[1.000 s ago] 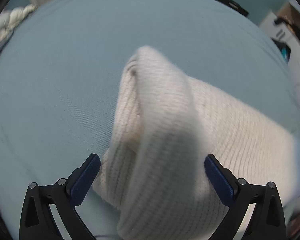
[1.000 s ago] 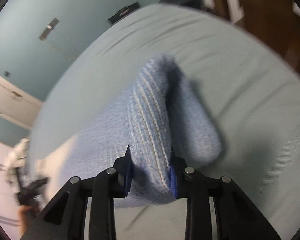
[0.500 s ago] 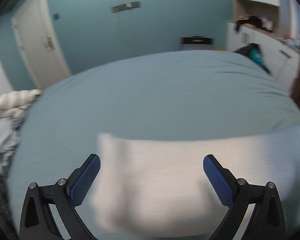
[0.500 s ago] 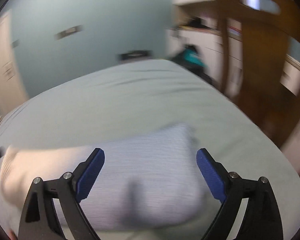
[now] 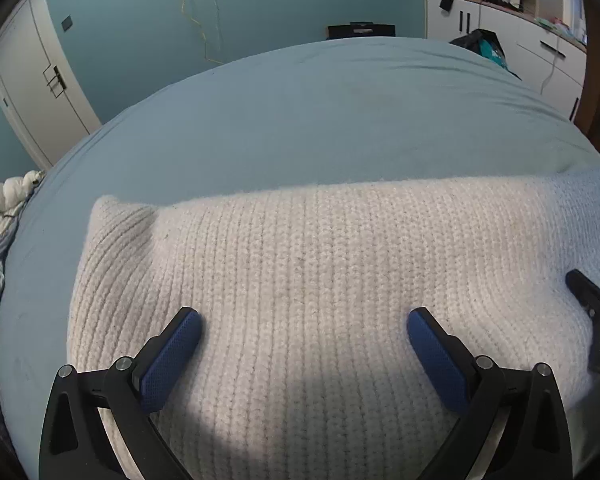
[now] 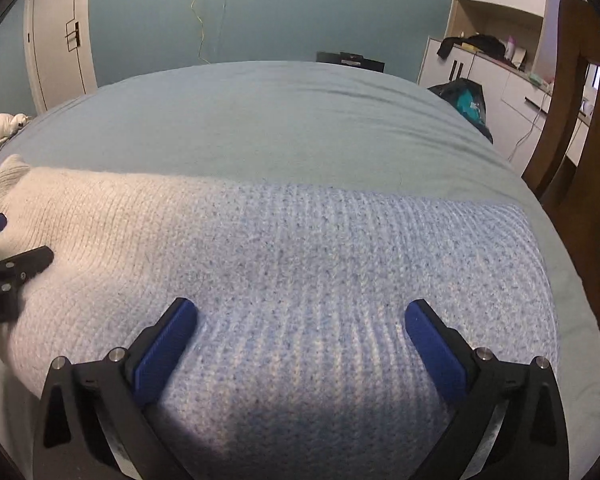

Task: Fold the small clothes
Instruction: 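Open both grippers and press the folded sweater flat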

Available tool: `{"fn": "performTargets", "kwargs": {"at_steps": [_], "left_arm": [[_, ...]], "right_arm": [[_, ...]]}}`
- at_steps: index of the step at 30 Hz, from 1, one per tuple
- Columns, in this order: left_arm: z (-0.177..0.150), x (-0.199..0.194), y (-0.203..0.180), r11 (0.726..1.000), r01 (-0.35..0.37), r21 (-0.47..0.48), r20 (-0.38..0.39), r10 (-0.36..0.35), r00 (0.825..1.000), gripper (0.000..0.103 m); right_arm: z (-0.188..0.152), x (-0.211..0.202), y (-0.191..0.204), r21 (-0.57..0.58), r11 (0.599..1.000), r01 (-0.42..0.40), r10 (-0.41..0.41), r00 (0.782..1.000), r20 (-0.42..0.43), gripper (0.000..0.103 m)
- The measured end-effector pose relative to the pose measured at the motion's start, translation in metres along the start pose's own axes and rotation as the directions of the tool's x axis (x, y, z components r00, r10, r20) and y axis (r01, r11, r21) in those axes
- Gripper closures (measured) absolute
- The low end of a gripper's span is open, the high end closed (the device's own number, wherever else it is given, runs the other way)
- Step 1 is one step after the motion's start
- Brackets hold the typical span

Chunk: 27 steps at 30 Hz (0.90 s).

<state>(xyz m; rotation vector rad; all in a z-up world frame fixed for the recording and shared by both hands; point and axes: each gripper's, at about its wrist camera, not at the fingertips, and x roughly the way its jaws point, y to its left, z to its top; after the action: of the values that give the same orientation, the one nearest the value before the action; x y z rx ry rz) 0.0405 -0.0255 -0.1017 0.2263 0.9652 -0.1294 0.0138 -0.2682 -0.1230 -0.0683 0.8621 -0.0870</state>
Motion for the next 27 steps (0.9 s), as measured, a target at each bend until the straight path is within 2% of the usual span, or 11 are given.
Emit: {"fn": "performTargets", "kwargs": {"at_steps": [2, 4, 5, 7, 9, 10, 13, 14, 22, 25, 27], "left_arm": [[0.006, -0.005, -0.006, 1.0, 0.004, -0.005, -0.014, -0.004, 1.0, 0.0], [0.013, -0.015, -0.001, 0.999, 0.015, -0.041, -0.022, -0.016, 1.0, 0.0], [0.028, -0.015, -0.002, 0.997, 0.024, -0.067, -0.023, -0.025, 0.999, 0.0], [0.027, -0.024, 0.007, 0.991, 0.064, -0.118, -0.018, -0.066, 0.998, 0.0], [0.027, -0.027, 0.013, 0.987, 0.078, -0.144, -0.021, -0.081, 0.996, 0.0], [0.027, -0.029, 0.016, 0.985, 0.075, -0.152, -0.026, -0.08, 0.996, 0.0], [0.029, -0.025, 0.023, 0.98, 0.071, -0.183, -0.046, -0.081, 0.996, 0.0], [0.029, -0.018, 0.026, 0.978, 0.073, -0.195, -0.05, -0.085, 0.995, 0.0], [0.021, -0.019, 0.044, 0.966, 0.073, -0.249, -0.059, -0.09, 0.994, 0.0], [0.017, -0.032, 0.061, 0.949, 0.054, -0.312, -0.058, -0.076, 0.995, 0.0], [0.014, -0.036, 0.077, 0.928, 0.034, -0.371, -0.09, -0.072, 0.993, 0.0]], "right_arm": [[0.005, 0.001, -0.006, 0.016, 1.0, -0.005, 0.006, 1.0, -0.016, 0.001], [0.016, -0.016, -0.01, 0.014, 1.0, 0.0, 0.001, 0.999, -0.043, 0.001], [0.022, -0.026, -0.011, 0.018, 1.0, -0.006, 0.007, 1.0, -0.024, 0.001], [0.019, -0.057, -0.01, 0.046, 0.996, -0.072, 0.066, 0.989, 0.132, 0.001], [0.014, -0.068, -0.007, 0.052, 0.992, -0.113, 0.101, 0.977, 0.188, 0.001], [0.013, -0.065, -0.004, 0.042, 0.992, -0.117, 0.109, 0.98, 0.164, 0.001], [0.01, -0.031, 0.008, -0.042, 0.995, -0.089, 0.09, 0.996, 0.001, 0.001], [0.005, -0.026, 0.011, -0.049, 0.995, -0.091, 0.091, 0.996, -0.009, 0.001], [0.018, -0.025, 0.001, -0.055, 0.994, -0.099, 0.098, 0.995, -0.027, 0.001], [0.026, -0.057, -0.023, 0.014, 0.999, -0.043, 0.041, 0.994, 0.101, 0.001], [0.023, -0.067, -0.037, 0.082, 0.996, -0.026, 0.017, 0.994, 0.104, 0.001]]}}
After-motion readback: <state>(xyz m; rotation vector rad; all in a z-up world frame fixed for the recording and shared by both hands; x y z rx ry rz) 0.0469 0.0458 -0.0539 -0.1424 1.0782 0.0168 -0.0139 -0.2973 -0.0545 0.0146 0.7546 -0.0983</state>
